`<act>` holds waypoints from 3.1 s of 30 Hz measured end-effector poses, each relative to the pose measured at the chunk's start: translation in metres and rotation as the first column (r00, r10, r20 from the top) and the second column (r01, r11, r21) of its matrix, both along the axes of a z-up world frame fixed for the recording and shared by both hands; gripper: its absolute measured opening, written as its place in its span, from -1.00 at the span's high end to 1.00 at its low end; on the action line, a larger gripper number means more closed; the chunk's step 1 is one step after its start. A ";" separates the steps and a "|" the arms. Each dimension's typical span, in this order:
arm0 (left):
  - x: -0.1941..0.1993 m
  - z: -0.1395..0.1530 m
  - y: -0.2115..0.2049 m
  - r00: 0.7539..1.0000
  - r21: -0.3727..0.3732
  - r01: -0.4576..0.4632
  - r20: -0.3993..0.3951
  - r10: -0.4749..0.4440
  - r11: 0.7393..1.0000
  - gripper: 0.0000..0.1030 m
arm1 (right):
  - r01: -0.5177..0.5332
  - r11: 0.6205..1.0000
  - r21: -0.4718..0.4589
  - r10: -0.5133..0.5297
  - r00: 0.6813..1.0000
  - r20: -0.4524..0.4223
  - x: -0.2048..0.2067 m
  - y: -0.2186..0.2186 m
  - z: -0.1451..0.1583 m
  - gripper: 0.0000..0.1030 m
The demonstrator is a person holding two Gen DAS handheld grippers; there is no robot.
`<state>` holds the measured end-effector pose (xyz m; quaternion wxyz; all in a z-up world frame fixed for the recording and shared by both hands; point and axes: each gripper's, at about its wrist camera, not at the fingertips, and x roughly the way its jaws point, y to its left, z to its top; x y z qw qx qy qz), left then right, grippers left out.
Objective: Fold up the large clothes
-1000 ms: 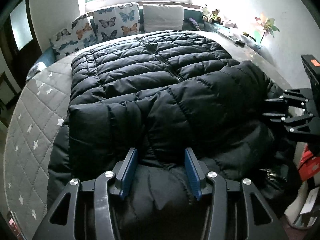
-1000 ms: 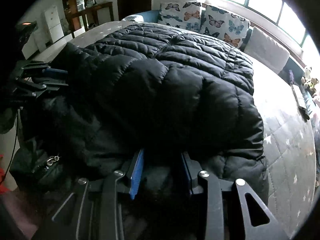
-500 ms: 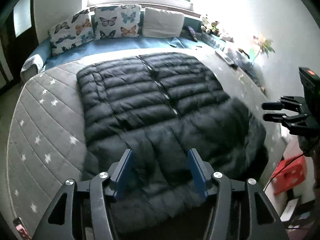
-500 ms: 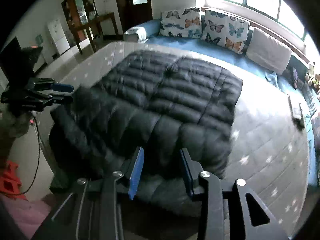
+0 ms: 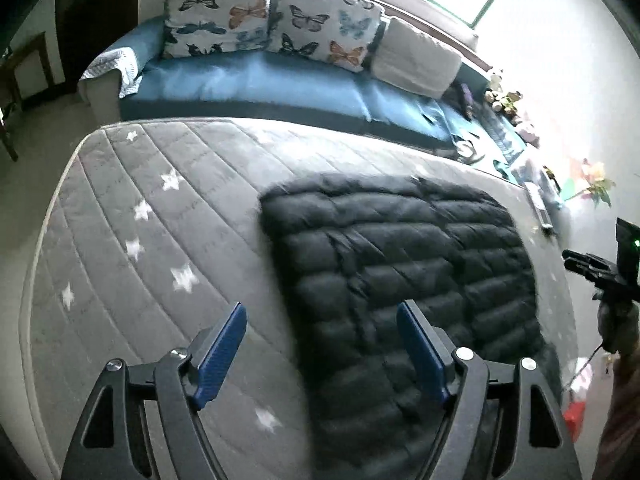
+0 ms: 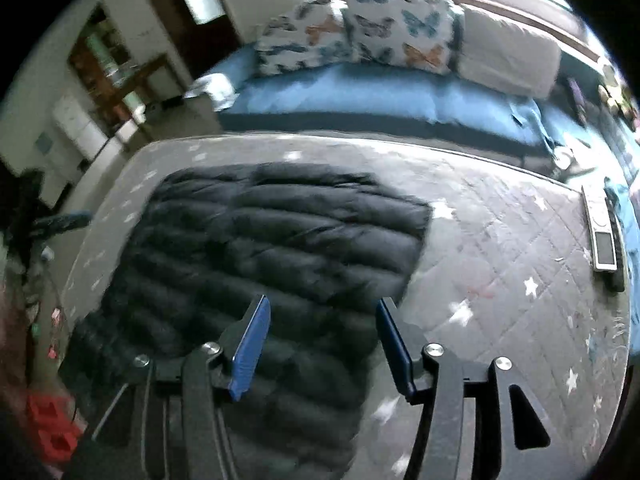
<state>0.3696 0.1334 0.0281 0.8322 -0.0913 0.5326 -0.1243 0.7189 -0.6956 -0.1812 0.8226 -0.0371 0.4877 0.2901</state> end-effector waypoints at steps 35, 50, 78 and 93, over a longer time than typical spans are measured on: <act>0.082 -0.105 -0.016 0.989 -0.160 -0.144 -0.067 0.135 0.977 -0.28 | 0.112 0.955 0.274 -0.068 0.984 -0.164 0.102 -0.024 -0.089 -0.11; 0.084 -0.105 -0.041 0.993 -0.010 -0.098 -0.063 0.097 0.995 -0.27 | 0.103 0.913 0.395 -0.006 0.971 -0.239 0.108 -0.037 -0.100 0.04; 0.061 -0.077 -0.078 0.992 0.172 -0.074 0.116 0.054 0.982 0.67 | 0.048 0.925 0.377 0.003 0.991 -0.133 0.085 -0.021 -0.066 0.50; -0.017 0.018 -0.086 0.956 0.175 -0.031 0.291 -0.021 0.984 0.75 | -0.048 0.941 0.335 0.039 0.999 0.033 0.016 -0.008 0.007 0.60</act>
